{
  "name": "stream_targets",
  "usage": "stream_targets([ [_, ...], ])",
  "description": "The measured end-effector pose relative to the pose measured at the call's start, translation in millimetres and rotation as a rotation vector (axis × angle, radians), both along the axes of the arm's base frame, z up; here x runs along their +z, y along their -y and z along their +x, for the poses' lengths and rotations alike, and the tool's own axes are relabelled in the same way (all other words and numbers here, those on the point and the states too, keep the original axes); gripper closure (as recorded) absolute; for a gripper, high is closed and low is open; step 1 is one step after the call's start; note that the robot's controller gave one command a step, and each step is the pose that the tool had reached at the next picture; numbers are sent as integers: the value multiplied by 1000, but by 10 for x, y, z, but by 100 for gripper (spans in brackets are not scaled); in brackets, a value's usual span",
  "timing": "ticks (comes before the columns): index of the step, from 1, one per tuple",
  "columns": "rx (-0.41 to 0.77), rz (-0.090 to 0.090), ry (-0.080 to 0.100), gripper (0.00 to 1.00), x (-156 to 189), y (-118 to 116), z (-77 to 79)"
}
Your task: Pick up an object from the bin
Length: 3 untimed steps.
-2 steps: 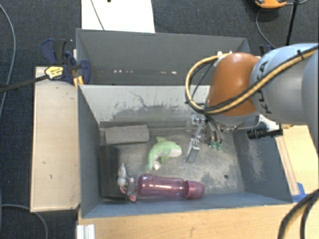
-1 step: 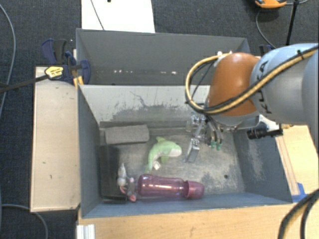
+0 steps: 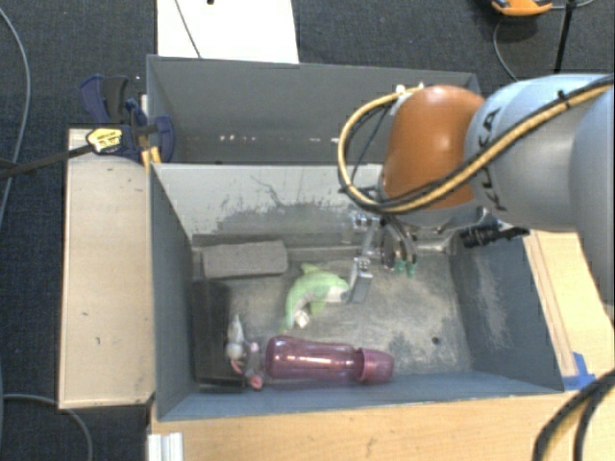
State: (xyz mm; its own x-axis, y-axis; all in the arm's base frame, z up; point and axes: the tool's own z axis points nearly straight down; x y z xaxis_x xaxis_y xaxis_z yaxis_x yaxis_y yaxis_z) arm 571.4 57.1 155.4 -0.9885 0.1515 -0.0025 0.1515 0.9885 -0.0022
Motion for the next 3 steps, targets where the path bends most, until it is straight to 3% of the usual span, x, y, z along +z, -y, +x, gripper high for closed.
stream_targets([
  [1, 100, 4, 8, 0, -241, -530, -195],
  [2, 121, 0, 4, 100, -822, -259, -94],
  [3, 122, -1, 4, 100, -822, -260, -93],
])
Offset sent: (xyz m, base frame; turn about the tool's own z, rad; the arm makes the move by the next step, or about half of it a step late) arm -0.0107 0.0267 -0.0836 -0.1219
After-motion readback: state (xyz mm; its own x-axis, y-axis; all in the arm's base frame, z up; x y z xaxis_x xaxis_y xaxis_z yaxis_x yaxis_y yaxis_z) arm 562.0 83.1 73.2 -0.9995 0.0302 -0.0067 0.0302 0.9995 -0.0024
